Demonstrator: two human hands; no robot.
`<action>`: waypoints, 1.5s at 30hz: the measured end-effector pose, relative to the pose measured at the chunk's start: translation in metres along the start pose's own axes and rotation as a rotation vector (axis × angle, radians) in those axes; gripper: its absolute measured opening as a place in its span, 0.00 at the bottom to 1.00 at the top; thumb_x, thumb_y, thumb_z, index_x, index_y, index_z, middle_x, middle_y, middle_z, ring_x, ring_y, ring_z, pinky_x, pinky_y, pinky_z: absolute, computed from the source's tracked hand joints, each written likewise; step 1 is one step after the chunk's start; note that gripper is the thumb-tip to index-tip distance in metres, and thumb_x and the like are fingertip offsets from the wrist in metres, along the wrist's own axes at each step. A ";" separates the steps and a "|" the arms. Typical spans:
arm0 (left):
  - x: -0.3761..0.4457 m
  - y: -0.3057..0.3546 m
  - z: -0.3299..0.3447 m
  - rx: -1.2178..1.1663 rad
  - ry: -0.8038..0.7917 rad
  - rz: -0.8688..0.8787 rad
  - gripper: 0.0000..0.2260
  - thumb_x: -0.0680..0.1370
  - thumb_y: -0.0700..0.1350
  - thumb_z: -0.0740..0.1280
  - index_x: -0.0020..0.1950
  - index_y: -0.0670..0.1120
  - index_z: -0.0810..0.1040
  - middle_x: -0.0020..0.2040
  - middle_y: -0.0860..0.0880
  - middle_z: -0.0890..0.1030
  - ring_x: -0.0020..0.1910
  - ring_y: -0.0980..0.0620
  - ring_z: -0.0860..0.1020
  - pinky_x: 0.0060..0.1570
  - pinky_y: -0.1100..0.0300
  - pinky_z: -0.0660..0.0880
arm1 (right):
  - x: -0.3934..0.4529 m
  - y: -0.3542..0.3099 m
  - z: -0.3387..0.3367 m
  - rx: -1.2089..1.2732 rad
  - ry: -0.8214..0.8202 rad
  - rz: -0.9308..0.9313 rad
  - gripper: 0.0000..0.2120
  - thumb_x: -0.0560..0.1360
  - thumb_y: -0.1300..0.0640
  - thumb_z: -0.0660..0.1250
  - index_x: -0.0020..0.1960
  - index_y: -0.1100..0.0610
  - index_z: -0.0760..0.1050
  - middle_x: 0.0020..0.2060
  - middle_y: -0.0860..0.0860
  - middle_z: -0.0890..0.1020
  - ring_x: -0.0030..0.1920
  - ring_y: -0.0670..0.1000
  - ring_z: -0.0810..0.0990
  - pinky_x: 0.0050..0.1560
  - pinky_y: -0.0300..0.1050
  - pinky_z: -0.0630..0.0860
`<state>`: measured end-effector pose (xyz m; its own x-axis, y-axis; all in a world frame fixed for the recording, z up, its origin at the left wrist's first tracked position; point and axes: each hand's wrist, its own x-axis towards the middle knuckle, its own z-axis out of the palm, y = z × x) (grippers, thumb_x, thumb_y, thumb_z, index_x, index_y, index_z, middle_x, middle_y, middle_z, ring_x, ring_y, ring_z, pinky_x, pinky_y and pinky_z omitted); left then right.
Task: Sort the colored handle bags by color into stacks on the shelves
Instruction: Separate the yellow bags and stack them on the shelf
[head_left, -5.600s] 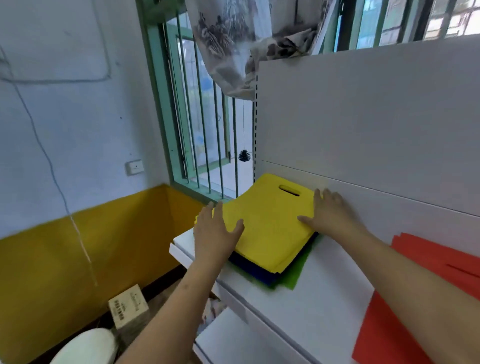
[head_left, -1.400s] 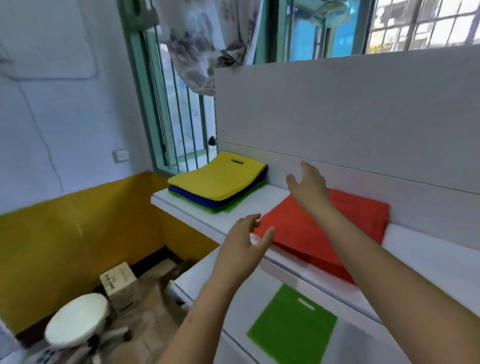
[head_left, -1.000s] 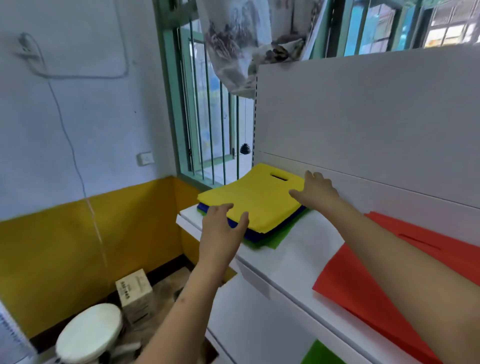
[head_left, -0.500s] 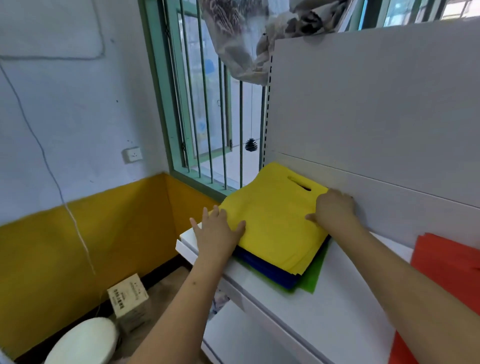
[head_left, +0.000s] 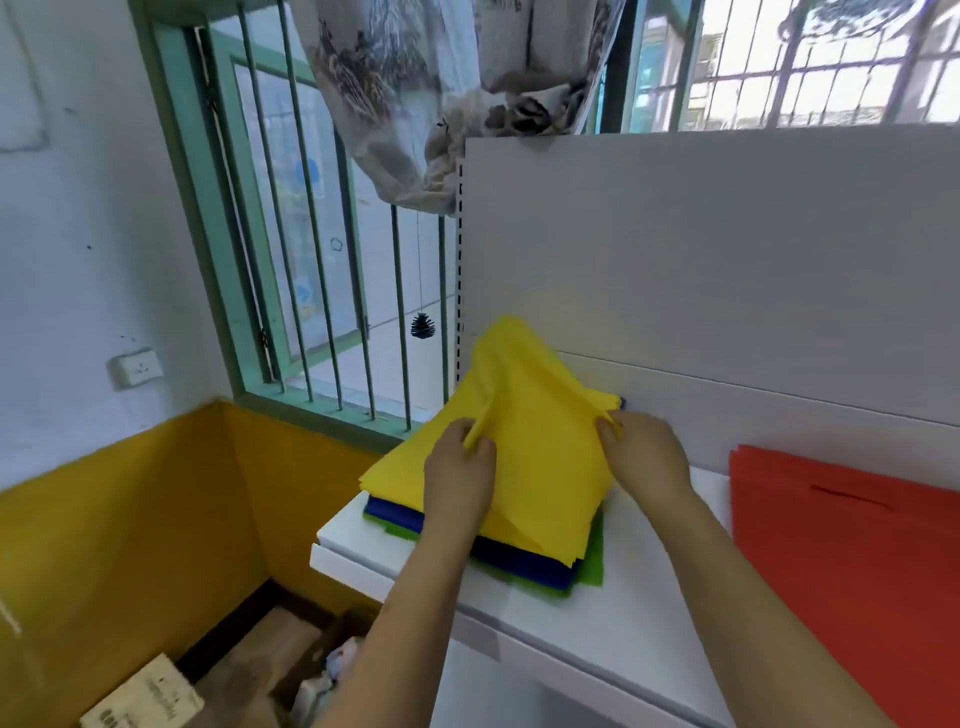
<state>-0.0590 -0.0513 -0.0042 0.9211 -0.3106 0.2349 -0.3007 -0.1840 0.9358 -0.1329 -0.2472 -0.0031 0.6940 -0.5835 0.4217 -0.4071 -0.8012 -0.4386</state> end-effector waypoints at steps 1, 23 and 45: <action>-0.003 0.011 0.005 -0.099 -0.044 -0.041 0.06 0.82 0.44 0.58 0.53 0.54 0.72 0.45 0.48 0.75 0.40 0.49 0.74 0.38 0.56 0.70 | -0.008 0.008 -0.012 0.007 0.060 0.018 0.18 0.82 0.51 0.56 0.47 0.60 0.79 0.43 0.57 0.80 0.47 0.60 0.79 0.37 0.47 0.65; -0.285 0.180 0.286 -0.392 -0.592 0.008 0.15 0.76 0.33 0.56 0.31 0.46 0.64 0.25 0.54 0.61 0.21 0.59 0.57 0.25 0.61 0.55 | -0.300 0.291 -0.311 0.046 0.647 0.482 0.22 0.83 0.51 0.57 0.35 0.63 0.68 0.27 0.55 0.69 0.27 0.48 0.64 0.28 0.41 0.55; -0.336 0.220 0.502 -0.044 -0.931 -0.198 0.16 0.76 0.39 0.70 0.63 0.45 0.78 0.55 0.43 0.82 0.51 0.46 0.80 0.49 0.54 0.78 | -0.294 0.584 -0.428 0.018 0.462 0.547 0.16 0.79 0.51 0.59 0.36 0.56 0.77 0.36 0.53 0.81 0.40 0.54 0.78 0.36 0.44 0.68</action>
<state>-0.5586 -0.4553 -0.0089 0.3812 -0.8993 -0.2144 -0.1336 -0.2831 0.9497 -0.8286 -0.6008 -0.0435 0.0691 -0.9010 0.4283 -0.6123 -0.3772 -0.6948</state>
